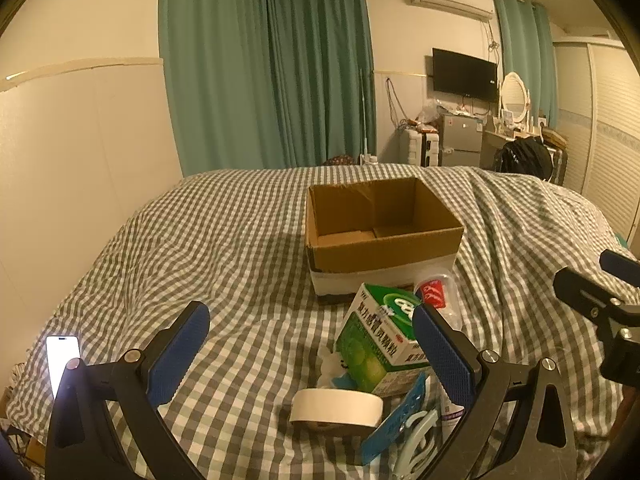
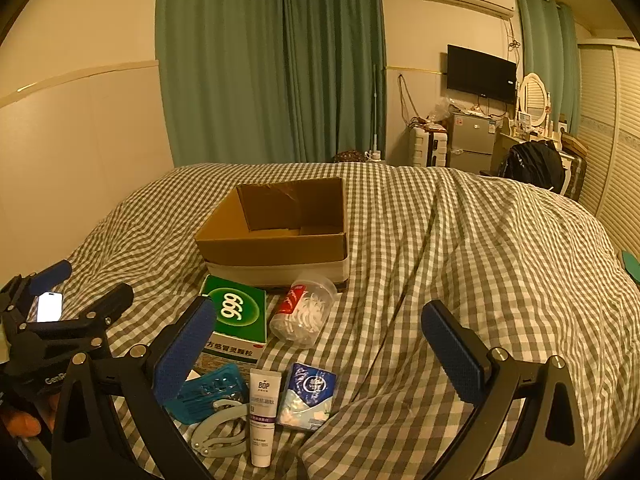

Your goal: Organize objects

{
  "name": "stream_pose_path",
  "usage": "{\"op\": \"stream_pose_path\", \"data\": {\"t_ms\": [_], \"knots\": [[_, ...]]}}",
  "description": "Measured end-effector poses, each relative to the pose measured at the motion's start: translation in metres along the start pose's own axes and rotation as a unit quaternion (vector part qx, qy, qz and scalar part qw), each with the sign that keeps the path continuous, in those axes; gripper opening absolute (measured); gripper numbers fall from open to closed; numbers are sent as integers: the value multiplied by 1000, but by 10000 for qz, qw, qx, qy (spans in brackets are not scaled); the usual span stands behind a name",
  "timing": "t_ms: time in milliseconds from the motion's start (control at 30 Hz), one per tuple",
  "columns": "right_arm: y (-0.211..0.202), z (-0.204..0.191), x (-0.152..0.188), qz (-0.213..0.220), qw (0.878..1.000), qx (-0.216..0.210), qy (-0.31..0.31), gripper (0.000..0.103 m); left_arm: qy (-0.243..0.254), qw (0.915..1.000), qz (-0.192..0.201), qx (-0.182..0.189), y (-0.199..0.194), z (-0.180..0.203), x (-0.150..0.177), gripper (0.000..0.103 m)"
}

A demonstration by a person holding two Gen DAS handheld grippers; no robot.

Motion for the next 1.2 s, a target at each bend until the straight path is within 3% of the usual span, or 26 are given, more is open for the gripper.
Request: {"op": "stream_pose_path", "data": {"t_ms": [533, 833, 967, 1200], "knots": [[11, -2, 15, -319, 9994, -103, -120, 103, -92, 9997, -228, 28, 9, -11, 12, 103], [56, 1, 78, -1548, 9869, 24, -461, 102, 81, 9919, -1192, 440, 33, 15, 70, 103], [65, 9, 94, -1785, 9832, 53, -385, 100, 136, 9875, -1417, 674, 42, 30, 84, 103], [64, 10, 96, -1799, 9828, 25, -429, 99, 331, 9825, -1559, 963, 43, 47, 98, 84]]}}
Point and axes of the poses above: each gripper's, at about its wrist camera, not at the fingertips, and y roughly the way its jaws point, z to its right, x to its underside, the point moved 6 cm from there along y, roughly the way its jaws point, and after that the axes turned 7 degrees about z, right-handed, at the moved point
